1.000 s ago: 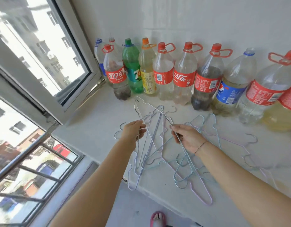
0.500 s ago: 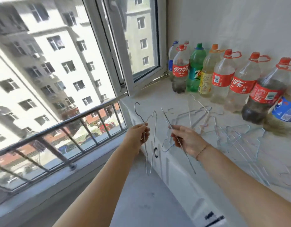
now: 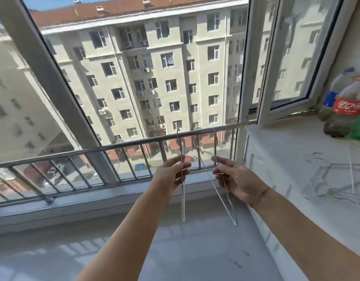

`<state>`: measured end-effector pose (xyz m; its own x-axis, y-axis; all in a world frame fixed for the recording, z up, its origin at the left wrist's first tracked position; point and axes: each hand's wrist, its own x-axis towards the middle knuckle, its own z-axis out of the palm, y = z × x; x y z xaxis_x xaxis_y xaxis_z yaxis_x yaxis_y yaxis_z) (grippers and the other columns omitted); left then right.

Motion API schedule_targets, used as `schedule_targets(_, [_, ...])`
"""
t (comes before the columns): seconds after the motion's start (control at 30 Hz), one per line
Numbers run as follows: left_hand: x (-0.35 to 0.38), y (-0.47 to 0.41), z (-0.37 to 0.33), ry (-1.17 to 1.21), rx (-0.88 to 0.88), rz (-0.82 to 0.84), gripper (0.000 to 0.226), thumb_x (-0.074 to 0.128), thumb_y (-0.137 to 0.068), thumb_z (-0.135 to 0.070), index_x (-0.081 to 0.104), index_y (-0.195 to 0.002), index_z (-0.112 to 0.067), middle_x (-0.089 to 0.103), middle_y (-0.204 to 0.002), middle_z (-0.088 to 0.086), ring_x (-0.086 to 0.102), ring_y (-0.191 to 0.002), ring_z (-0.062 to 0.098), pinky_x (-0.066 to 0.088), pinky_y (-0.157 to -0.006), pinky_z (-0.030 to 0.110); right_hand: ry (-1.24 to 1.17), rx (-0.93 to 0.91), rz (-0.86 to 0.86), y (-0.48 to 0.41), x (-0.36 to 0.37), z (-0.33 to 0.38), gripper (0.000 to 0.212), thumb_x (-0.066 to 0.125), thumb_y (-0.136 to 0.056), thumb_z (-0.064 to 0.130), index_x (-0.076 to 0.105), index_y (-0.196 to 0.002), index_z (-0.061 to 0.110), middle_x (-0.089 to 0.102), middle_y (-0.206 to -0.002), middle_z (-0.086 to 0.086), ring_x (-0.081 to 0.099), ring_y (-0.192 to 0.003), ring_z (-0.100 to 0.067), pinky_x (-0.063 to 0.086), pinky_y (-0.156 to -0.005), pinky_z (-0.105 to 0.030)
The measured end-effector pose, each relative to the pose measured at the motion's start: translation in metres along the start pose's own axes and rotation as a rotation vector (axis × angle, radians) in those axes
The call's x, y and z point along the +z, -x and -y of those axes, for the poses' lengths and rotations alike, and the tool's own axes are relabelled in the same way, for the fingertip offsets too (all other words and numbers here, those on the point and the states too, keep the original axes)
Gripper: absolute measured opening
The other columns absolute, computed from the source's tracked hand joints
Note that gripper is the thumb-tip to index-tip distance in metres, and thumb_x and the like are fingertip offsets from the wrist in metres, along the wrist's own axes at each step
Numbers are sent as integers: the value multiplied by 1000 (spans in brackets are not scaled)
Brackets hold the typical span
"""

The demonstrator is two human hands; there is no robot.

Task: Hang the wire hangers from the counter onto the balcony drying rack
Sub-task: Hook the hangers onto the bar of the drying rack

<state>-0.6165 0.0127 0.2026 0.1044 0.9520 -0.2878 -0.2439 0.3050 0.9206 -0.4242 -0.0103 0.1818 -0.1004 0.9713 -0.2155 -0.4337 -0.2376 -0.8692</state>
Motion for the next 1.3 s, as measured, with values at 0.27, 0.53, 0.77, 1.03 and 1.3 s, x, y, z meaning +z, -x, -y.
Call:
schedule_targets(0.27, [-183, 89, -76, 13, 87, -110, 24, 52, -92, -3, 63, -112, -10, 72, -79, 5, 61, -64, 14, 47, -57, 20, 8, 30, 174, -1, 200, -54, 27, 52, -89, 1, 64, -110, 13, 68, -72, -6, 53, -59, -12, 40, -50, -20])
schedule_targets(0.53, [-328, 163, -150, -52, 220, -277, 20, 53, -93, -8, 65, -107, -14, 72, -81, 1, 61, -63, 10, 43, -55, 20, -30, 60, 371, 2, 386, -84, 31, 52, -87, 1, 61, -116, 9, 69, -74, -4, 54, -61, -11, 41, -49, -18])
schedule_targets(0.77, [-407, 192, -218, -8, 351, -387, 22, 52, -91, -5, 65, -109, -11, 73, -78, 1, 62, -67, 12, 44, -62, 24, 17, 53, 573, -11, 509, -88, 28, 54, -86, 2, 65, -110, 13, 62, -75, -4, 57, -59, -10, 48, -50, -19])
schedule_targets(1.03, [-470, 180, -303, -6, 516, -508, 20, 54, -91, -6, 67, -104, -13, 74, -77, -1, 61, -72, 13, 43, -61, 24, 10, -1, 717, -57, 626, -78, 29, 55, -86, 1, 64, -111, 12, 60, -69, -1, 55, -56, -8, 46, -48, -18])
schedule_targets(1.3, [-529, 149, -356, 33, 631, -518, 22, 54, -90, -7, 67, -107, -12, 75, -80, 0, 59, -73, 15, 40, -67, 28, 26, -94, 809, -107, 710, -59, 27, 56, -86, 2, 65, -109, 14, 62, -67, 0, 56, -53, -7, 47, -48, -18])
